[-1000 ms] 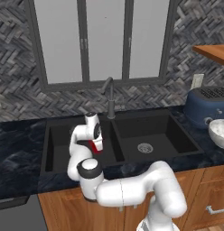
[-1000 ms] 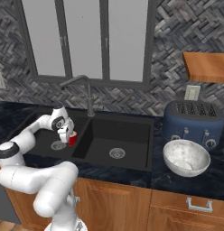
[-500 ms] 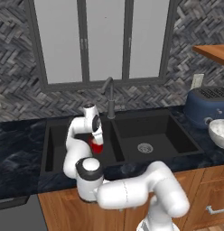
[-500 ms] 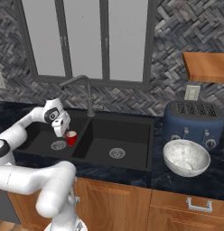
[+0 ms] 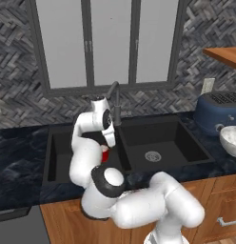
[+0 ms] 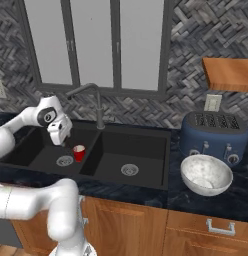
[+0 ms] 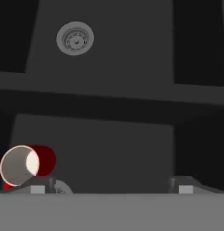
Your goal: Pick the mug and place it in the sink. Pick the bowl and place it in the open cabinet and then close the cabinet.
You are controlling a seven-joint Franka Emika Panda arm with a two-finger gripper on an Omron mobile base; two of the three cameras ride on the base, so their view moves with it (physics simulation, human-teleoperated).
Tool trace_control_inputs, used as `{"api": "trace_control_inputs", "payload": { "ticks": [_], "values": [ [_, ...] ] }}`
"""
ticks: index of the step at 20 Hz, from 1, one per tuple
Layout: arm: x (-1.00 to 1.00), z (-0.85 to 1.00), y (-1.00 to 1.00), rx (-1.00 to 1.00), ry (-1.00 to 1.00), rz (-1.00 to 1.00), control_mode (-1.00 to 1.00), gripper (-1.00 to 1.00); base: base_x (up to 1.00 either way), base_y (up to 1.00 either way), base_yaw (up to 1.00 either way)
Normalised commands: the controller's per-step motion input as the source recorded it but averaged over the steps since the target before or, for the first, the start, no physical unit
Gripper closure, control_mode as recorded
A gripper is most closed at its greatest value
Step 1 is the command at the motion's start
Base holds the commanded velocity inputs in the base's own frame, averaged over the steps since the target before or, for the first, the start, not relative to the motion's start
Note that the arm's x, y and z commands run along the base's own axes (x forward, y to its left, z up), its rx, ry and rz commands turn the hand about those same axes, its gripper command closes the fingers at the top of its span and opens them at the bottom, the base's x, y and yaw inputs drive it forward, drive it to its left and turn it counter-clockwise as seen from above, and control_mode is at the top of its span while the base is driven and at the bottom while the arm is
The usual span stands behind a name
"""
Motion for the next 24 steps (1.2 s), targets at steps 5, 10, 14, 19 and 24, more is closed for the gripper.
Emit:
{"api": "trace_control_inputs", "payload": {
  "ticks": [5,10,14,19,24],
  "values": [
    [-0.90,0.92,-0.67,0.00,-0.07,-0.01,-1.00,-1.00,0.00,0.00,0.00],
    [-0.39,0.46,-0.98,0.00,-0.11,-0.20,-1.00,-1.00,0.00,0.00,0.00],
    [-0.35,0.27,-0.98,-0.01,-0.02,-0.48,-1.00,-1.00,0.00,0.00,0.00],
    [-0.44,0.51,-0.85,-0.05,-0.14,-0.47,-1.00,-1.00,0.00,0.00,0.00],
    [-0.28,0.16,-0.83,-0.03,-0.10,-0.38,-1.00,-1.00,0.00,0.00,0.00]
  ]
}}
